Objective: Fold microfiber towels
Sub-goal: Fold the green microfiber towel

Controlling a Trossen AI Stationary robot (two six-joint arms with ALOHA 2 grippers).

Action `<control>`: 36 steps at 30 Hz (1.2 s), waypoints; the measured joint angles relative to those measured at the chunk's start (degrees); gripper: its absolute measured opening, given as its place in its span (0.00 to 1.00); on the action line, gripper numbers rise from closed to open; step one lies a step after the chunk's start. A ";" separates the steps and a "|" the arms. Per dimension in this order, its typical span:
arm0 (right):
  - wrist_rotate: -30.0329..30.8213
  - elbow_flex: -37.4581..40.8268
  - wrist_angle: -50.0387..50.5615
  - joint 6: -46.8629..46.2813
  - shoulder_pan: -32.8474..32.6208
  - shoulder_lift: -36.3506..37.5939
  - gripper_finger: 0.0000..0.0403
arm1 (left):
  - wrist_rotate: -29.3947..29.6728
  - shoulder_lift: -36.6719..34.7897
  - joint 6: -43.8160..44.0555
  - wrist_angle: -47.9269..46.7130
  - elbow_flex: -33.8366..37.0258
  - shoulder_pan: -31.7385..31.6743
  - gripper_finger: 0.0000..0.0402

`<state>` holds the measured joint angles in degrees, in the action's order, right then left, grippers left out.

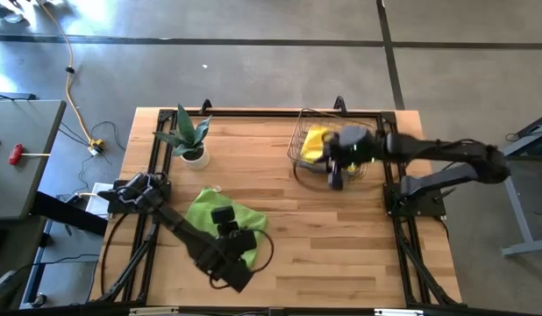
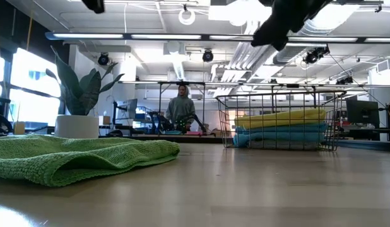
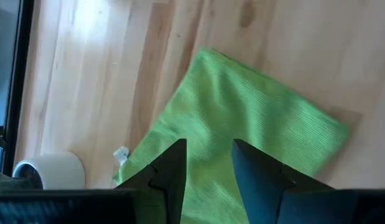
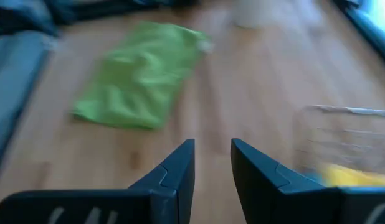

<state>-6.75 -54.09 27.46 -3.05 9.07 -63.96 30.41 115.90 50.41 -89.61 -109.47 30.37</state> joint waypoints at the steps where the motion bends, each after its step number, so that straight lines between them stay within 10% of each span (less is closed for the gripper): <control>1: 0.51 1.70 -3.21 -1.23 -2.66 0.00 0.23 | 0.05 0.00 0.39 -0.19 0.00 0.71 0.29; 8: 10.90 18.10 -45.47 -5.92 -19.87 -3.36 0.23 | -0.46 0.00 2.41 -0.42 0.00 6.86 0.29; 13: 21.03 23.04 -65.60 -5.75 -27.40 -12.79 0.23 | 9.82 0.02 5.19 -0.25 0.00 10.93 0.29; 23: 27.62 11.90 -66.99 -11.69 -31.02 -34.09 0.23 | 16.52 0.02 25.58 2.37 0.00 12.13 0.29; 36: 27.59 -9.71 -51.22 -24.83 -30.47 -52.05 0.23 | 17.91 0.02 26.38 3.18 0.02 15.53 0.29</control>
<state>20.84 -63.80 -23.76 -27.88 -21.40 -116.01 48.32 115.92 76.79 -86.43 -109.45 45.90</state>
